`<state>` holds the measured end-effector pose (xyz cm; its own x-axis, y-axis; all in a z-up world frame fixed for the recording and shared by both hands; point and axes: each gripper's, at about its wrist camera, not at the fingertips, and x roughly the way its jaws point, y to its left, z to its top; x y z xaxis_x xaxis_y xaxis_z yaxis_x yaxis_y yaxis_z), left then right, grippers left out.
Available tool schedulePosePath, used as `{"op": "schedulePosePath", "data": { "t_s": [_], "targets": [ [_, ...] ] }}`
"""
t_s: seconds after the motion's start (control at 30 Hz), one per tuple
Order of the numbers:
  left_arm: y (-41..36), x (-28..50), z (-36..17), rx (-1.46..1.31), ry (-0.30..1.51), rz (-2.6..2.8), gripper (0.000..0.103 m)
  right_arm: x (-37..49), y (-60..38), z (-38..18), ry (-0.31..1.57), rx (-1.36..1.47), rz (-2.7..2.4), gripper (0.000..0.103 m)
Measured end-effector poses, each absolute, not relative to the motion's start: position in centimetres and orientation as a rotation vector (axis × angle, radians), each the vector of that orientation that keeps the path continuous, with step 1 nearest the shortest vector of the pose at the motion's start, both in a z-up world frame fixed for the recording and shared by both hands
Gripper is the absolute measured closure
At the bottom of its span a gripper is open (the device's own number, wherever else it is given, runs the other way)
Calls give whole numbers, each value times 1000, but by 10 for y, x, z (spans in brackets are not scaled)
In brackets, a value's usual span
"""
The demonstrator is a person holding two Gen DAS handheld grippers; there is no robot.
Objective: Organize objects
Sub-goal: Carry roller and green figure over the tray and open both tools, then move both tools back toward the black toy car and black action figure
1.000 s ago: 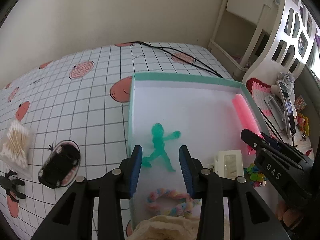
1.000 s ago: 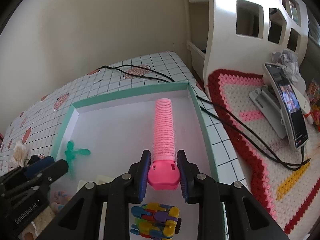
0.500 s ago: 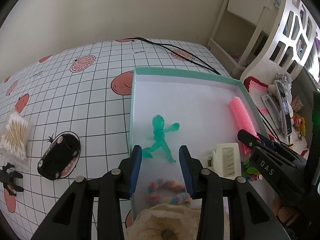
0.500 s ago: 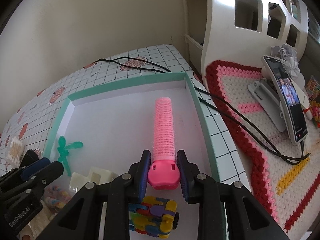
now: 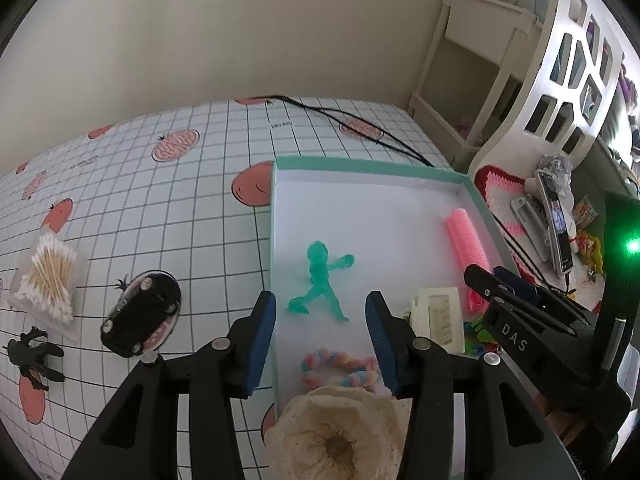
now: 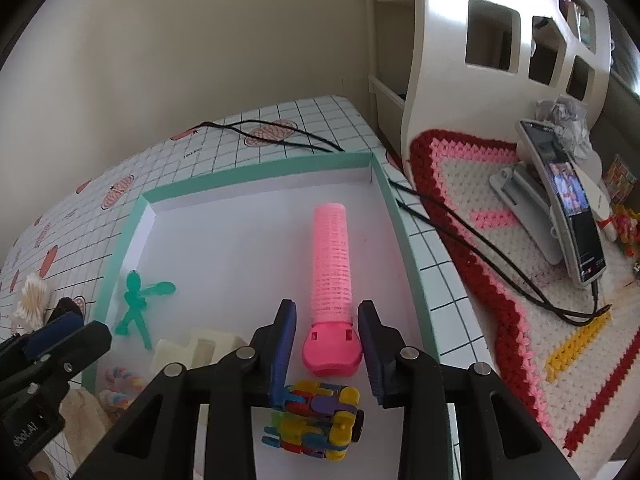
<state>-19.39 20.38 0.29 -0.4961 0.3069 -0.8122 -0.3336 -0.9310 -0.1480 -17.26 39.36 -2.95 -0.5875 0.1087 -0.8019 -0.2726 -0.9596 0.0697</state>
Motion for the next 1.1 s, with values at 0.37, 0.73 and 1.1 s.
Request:
{"op": "schedulePosePath", "data": {
  "t_s": [0.37,0.73,1.1],
  "targets": [
    [187,-194,5,-1323,12,2497,47,-167,380,-16,250,-1235,2655,68],
    [165,-201,3,-1331,-51,2573,10,-168,362,-17,175,-1244,2691,45],
    [158,-203,2,-1329,-72,2618,0,-166,364,-17,212,-1234,2694,24]
  ]
}}
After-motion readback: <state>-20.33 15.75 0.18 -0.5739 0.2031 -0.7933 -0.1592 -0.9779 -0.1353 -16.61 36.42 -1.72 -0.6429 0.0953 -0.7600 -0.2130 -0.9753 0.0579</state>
